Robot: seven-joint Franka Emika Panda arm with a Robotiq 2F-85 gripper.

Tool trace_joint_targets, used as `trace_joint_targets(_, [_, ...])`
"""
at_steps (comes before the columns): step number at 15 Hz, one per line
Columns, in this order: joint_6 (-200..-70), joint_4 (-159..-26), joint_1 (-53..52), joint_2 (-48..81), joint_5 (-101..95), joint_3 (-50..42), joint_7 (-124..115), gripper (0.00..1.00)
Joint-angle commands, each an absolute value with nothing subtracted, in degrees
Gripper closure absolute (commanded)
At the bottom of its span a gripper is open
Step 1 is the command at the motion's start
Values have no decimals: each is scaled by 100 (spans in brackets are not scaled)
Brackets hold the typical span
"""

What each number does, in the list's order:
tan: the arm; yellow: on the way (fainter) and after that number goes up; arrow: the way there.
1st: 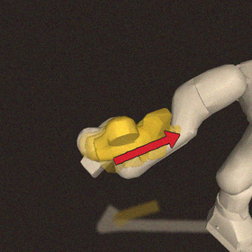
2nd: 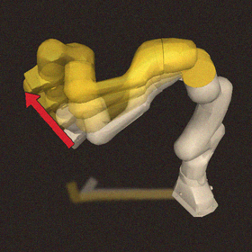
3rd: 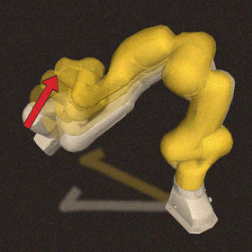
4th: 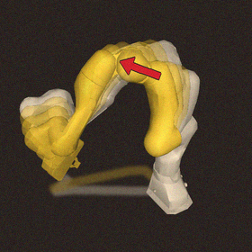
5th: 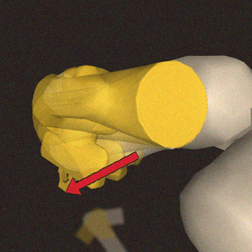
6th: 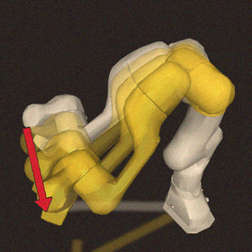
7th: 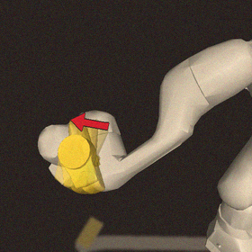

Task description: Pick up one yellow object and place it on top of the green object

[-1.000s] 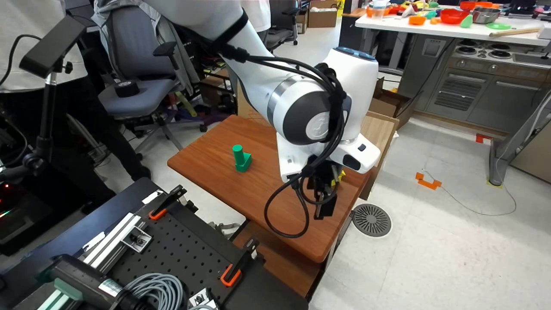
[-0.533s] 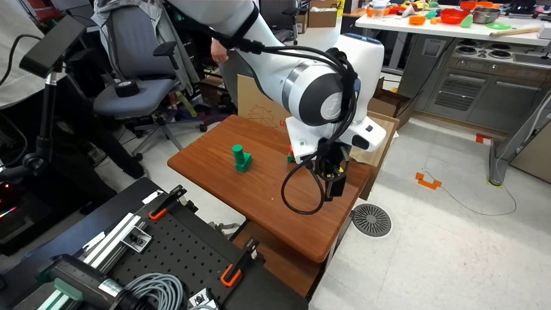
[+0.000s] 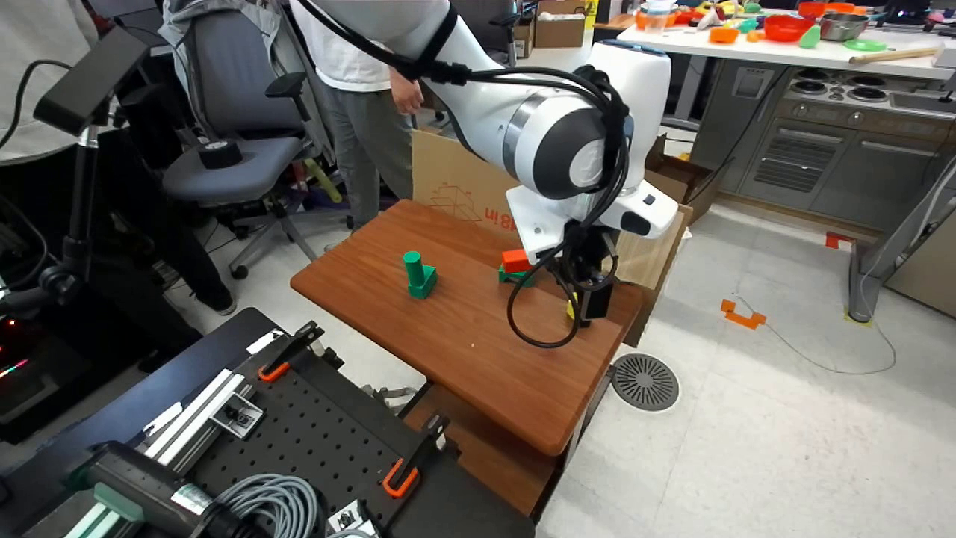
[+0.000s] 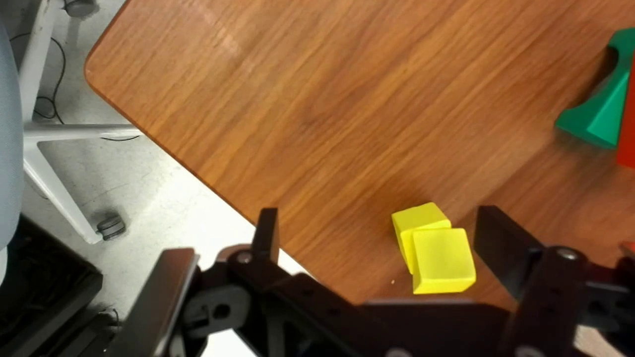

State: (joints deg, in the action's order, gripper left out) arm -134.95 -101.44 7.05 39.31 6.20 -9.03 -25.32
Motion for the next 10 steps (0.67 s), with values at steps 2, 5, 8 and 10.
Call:
trace_joint_targets(2, [-13439, -9607, 608, 4398, 627, -1000, -2583, 0])
trace_joint_targets(5, [-13463, -9445, 572, 4559, 602, -1023, -2608, 0])
trace_joint_targets(8, [-13572, -9351, 529, 4622, 573, -1048, -2605, 0])
trace_joint_targets(10, [-13674, -9287, 491, 4657, 535, -1087, -2614, 0])
